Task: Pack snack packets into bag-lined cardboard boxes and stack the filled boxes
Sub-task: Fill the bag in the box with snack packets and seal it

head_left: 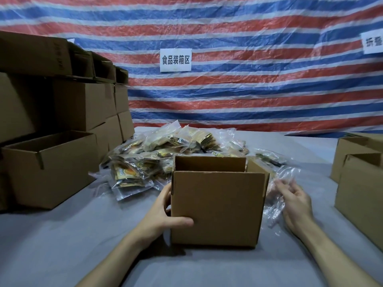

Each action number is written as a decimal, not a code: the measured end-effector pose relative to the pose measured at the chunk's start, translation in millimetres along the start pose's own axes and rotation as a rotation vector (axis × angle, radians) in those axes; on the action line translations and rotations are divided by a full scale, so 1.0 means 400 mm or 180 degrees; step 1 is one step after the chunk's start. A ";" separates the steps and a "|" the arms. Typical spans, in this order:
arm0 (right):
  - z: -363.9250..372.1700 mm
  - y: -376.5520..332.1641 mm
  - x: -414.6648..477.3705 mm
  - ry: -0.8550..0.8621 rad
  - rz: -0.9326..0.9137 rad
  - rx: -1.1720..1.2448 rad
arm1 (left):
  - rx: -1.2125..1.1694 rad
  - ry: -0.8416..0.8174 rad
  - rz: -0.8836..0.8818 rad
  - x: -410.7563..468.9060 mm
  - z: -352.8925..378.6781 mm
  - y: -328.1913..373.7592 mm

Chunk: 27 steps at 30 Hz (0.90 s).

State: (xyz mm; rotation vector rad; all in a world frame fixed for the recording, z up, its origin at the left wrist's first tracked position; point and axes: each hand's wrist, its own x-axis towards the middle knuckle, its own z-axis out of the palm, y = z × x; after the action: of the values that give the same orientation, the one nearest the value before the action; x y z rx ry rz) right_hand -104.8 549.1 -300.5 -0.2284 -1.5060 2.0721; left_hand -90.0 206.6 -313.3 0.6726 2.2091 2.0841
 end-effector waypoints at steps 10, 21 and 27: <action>0.042 -0.080 -0.019 0.0106 0.0304 0.0794 | 0.0011 -0.0029 0.0045 0.005 -0.004 -0.007; 0.177 -0.347 0.035 0.0014 -0.0398 -0.1826 | -0.0062 -0.0099 0.0114 0.005 -0.004 -0.003; 0.225 -0.520 0.024 -0.1053 -0.1697 -0.4244 | -0.0113 -0.0191 0.0113 0.007 -0.007 -0.005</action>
State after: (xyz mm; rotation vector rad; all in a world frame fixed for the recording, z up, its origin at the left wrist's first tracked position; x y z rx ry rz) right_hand -82.5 523.9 -76.3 0.0523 -2.5723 0.4756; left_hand -93.8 204.8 -314.1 0.7664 2.1393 2.0852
